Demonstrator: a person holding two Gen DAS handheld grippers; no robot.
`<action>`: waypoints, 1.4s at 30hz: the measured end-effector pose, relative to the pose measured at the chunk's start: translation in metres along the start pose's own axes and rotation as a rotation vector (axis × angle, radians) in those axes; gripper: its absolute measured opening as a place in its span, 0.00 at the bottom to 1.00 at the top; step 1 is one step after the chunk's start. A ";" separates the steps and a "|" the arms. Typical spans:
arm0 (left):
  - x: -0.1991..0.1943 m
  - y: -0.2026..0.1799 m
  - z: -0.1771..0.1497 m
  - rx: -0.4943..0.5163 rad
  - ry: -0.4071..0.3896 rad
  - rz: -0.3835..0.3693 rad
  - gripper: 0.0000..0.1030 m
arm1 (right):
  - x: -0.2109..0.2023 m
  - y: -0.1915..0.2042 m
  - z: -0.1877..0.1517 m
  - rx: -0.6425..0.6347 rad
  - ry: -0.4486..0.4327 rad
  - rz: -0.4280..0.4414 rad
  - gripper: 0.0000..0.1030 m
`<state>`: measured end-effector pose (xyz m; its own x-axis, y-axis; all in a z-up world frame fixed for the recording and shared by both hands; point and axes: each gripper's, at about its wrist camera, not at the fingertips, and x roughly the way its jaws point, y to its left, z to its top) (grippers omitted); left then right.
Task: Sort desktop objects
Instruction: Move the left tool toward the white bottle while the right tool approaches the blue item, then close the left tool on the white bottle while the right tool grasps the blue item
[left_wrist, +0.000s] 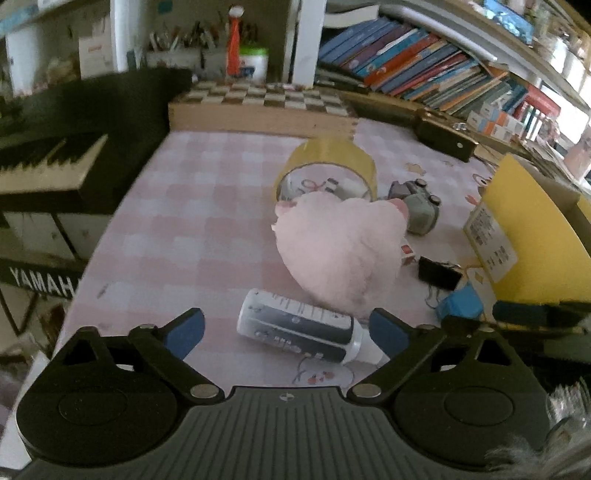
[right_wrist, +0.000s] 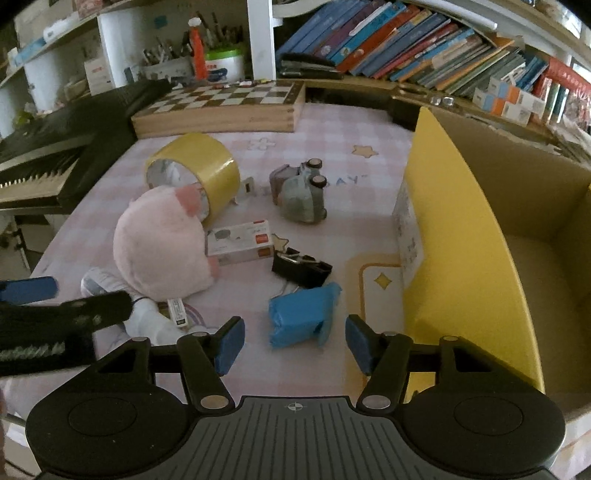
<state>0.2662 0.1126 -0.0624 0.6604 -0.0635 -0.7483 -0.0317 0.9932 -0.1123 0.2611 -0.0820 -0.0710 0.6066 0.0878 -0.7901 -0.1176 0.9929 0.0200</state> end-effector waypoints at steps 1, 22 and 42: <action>0.005 0.001 0.001 -0.014 0.017 0.004 0.86 | 0.003 0.000 0.001 -0.002 0.004 0.001 0.59; 0.009 0.006 -0.002 0.062 0.068 -0.042 0.77 | 0.025 -0.004 0.001 -0.050 0.002 0.044 0.41; 0.006 -0.002 -0.013 0.057 0.047 -0.007 0.30 | 0.023 -0.002 0.001 -0.074 -0.026 0.094 0.37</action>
<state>0.2608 0.1088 -0.0753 0.6241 -0.0741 -0.7778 0.0168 0.9965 -0.0814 0.2755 -0.0819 -0.0886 0.6104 0.1831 -0.7707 -0.2320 0.9716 0.0471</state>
